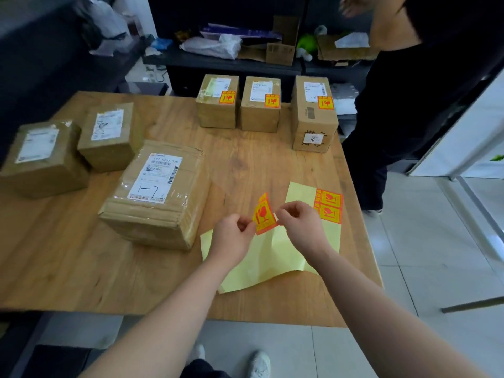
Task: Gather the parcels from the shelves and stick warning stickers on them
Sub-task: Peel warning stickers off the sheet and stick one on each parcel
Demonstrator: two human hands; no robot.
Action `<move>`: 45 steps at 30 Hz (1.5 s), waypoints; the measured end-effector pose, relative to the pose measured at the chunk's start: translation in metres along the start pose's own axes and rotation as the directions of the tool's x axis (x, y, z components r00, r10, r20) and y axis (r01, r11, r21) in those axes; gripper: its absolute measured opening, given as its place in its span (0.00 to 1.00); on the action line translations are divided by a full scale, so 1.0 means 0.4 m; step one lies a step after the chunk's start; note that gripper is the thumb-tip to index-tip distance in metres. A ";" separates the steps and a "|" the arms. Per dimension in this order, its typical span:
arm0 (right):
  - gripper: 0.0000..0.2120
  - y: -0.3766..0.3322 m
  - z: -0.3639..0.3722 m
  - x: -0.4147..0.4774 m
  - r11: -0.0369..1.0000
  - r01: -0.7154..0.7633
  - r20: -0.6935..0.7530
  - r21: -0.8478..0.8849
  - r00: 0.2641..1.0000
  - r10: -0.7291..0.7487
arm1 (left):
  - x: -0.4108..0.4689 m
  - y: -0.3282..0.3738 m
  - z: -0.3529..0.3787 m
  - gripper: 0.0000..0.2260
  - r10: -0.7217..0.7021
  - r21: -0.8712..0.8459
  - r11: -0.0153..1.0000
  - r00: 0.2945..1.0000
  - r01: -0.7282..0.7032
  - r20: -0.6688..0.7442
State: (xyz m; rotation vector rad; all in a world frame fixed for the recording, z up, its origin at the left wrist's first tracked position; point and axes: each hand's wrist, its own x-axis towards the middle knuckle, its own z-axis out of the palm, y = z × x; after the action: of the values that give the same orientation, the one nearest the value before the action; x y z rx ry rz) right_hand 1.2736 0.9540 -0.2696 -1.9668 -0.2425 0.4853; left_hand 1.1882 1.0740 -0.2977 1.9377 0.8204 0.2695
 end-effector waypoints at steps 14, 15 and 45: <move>0.08 -0.150 0.240 -0.058 0.996 0.069 0.081 -0.050 0.995 -0.065 | 0.037 -0.077 -0.336 0.08 0.032 -0.104 0.994 0.999 -0.030 0.019; 0.08 -0.159 0.262 -0.060 0.997 0.065 0.060 -0.048 0.996 -0.062 | 0.041 -0.085 -0.357 0.08 0.032 -0.097 0.995 0.999 -0.028 0.036; 0.10 -0.207 0.467 -0.043 0.993 -0.088 -0.051 0.077 0.994 0.092 | 0.177 -0.130 -0.506 0.16 0.203 0.471 0.847 0.969 -0.248 0.144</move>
State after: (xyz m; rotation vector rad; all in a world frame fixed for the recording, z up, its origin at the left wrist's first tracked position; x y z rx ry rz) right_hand 1.1800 1.1361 -0.2602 -1.9205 -0.0998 0.4911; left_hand 1.1164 1.2775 -0.2521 2.5113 0.6372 0.1175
